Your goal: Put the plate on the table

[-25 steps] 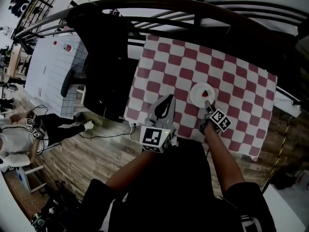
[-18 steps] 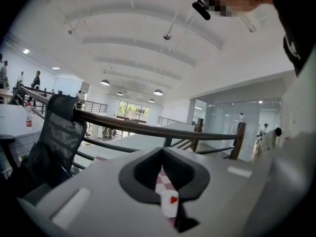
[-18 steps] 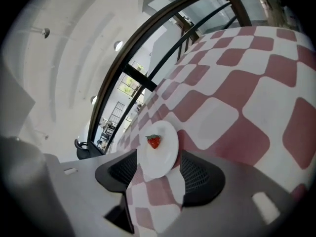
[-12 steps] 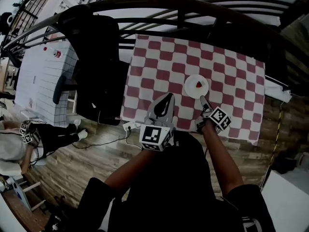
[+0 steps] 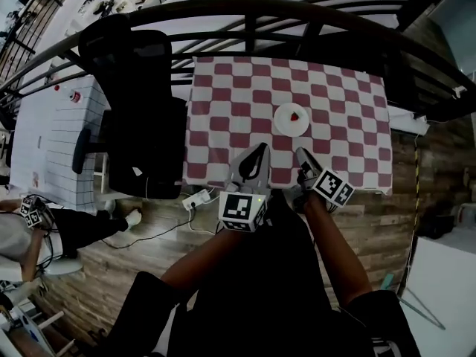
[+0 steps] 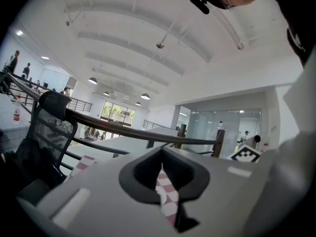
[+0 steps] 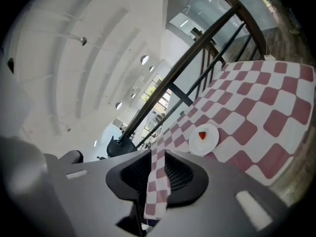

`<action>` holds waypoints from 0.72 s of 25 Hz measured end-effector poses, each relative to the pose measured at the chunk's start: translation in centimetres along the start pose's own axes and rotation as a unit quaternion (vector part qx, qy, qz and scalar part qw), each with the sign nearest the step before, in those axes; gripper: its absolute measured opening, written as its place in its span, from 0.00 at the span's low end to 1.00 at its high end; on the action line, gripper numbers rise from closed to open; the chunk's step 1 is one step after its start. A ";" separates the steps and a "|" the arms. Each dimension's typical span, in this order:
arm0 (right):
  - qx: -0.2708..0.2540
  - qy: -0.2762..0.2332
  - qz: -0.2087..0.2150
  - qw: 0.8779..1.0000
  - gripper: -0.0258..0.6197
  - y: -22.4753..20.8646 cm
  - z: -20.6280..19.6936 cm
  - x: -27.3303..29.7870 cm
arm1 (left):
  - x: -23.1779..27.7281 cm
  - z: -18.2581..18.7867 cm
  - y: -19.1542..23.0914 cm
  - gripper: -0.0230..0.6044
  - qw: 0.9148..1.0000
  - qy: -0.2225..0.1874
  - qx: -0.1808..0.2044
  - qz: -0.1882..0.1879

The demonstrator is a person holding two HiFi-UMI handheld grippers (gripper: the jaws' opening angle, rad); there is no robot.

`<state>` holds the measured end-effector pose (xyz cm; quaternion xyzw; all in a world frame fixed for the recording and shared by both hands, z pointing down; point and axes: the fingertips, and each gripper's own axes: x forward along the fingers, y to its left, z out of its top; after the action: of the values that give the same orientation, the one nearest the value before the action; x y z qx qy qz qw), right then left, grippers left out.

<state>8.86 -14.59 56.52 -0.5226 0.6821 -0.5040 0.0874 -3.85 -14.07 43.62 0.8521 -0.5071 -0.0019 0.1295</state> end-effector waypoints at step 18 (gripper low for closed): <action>-0.315 -0.048 0.018 0.948 0.04 13.0 -7.7 -12.5 | -11.0 -0.8 -5.6 0.05 0.999 -0.014 0.029 -0.026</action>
<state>1.28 -0.68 44.93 -0.5346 0.8106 -0.2357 -0.0400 -4.23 -1.84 41.71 0.8682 -0.4867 -0.0025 0.0972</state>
